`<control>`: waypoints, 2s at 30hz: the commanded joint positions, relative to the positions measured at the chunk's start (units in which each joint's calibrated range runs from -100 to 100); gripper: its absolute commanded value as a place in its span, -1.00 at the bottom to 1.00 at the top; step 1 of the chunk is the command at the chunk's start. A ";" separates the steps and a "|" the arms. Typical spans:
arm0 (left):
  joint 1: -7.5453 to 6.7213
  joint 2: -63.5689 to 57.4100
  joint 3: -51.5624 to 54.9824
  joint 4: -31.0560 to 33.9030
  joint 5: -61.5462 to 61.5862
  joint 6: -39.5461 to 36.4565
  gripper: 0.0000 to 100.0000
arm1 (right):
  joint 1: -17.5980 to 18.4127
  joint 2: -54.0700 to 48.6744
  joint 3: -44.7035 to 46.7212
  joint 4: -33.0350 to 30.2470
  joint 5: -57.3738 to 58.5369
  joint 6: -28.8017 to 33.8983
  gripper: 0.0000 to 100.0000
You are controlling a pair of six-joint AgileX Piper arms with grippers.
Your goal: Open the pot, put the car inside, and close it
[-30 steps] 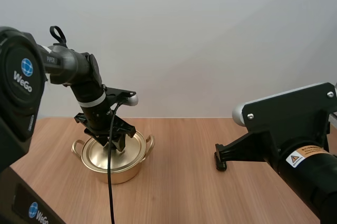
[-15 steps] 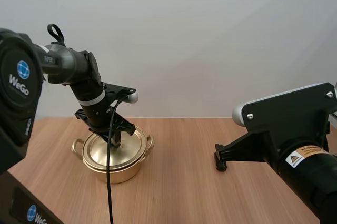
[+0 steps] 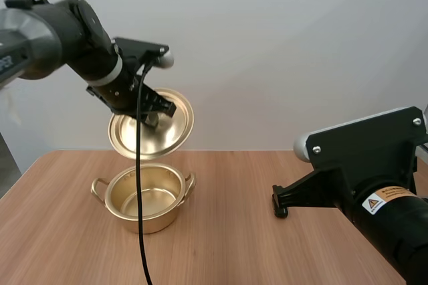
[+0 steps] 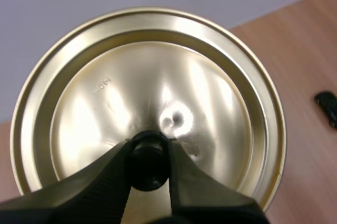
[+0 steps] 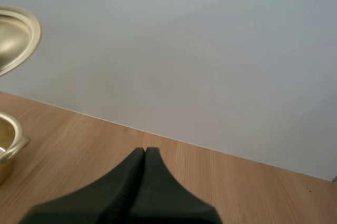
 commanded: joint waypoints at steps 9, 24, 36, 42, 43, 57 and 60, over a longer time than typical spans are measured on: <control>0.01 -20.38 -10.00 -8.69 -31.86 -0.01 -1.00 | 0.01 0.61 0.10 0.07 1.73 0.01 -1.00; 0.01 -28.40 -19.08 -13.90 -52.20 -0.01 -1.00 | -0.41 12.54 -0.14 0.07 -6.71 -2.79 -1.00; 0.01 -28.40 -30.13 -13.90 -51.40 -0.01 -1.00 | -0.83 45.96 -8.37 0.47 -5.84 -0.56 -1.00; 0.01 -28.40 -32.71 -13.90 -52.22 -0.01 -1.00 | -0.83 59.49 -16.85 2.66 2.40 -1.87 -0.97; 0.01 -28.40 -33.00 -13.90 -52.22 -0.01 -1.00 | -0.83 61.19 -17.45 2.66 2.40 -2.31 -0.83; 0.01 -28.40 -33.20 -13.90 -52.77 0.90 -1.00 | -0.83 76.60 -19.70 3.08 -0.36 -4.08 0.77; 0.01 -28.40 -33.20 -13.90 -52.77 1.13 -1.00 | -0.83 78.51 -19.70 3.08 -0.36 -4.26 0.77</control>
